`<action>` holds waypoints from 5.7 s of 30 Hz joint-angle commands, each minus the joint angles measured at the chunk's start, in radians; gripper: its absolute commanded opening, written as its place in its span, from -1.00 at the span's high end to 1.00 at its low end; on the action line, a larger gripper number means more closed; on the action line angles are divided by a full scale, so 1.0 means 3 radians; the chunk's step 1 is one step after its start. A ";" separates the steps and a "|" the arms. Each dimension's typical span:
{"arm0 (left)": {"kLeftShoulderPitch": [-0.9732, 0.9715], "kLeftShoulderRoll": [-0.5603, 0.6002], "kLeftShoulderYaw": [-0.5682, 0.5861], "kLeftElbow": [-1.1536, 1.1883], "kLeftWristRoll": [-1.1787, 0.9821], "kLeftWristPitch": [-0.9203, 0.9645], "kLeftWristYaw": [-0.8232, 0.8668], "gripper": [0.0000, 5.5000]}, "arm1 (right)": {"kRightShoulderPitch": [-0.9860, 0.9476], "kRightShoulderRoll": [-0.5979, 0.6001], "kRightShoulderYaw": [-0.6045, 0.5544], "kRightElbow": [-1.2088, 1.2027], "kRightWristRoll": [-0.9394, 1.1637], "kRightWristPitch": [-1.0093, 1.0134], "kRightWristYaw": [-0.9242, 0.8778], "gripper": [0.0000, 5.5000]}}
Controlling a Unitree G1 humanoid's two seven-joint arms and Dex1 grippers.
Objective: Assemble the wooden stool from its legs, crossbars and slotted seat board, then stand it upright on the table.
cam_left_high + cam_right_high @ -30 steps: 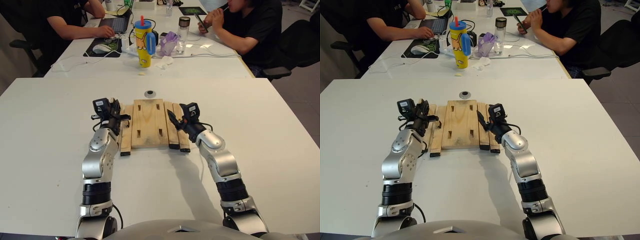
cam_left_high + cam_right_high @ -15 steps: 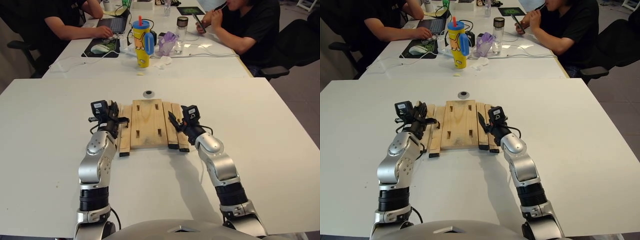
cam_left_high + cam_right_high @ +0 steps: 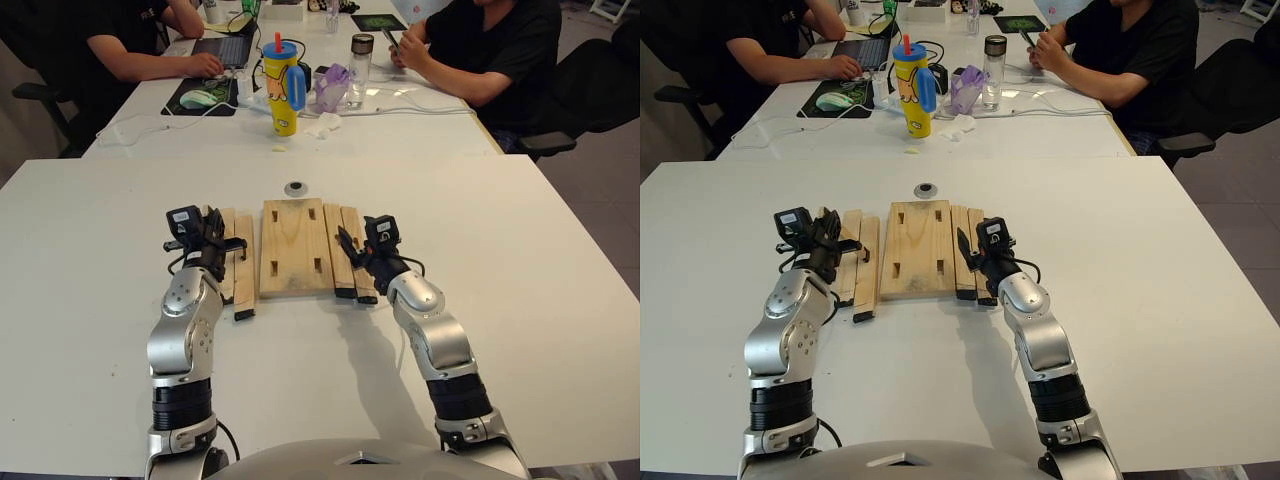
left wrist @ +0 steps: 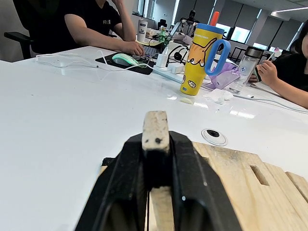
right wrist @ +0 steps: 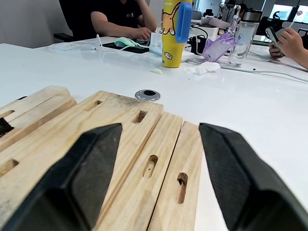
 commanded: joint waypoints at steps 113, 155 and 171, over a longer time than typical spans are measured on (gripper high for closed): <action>0.0107 0.0264 -0.0442 0.0064 0.0372 0.0075 -0.0223 0.05 | -0.0386 -0.0081 0.0078 0.0479 -0.0096 -0.0186 0.0517 -0.08; -0.1549 0.0746 0.0825 0.0864 -0.2986 0.1197 -0.2188 0.85 | -0.1122 -0.0797 -0.1825 0.0736 0.3722 0.1985 0.2021 -0.96; -0.1562 0.0834 0.0590 0.1056 -0.3409 0.1773 -0.2471 0.85 | -0.1228 -0.0762 -0.1825 0.0580 0.4510 0.2374 0.1789 -0.78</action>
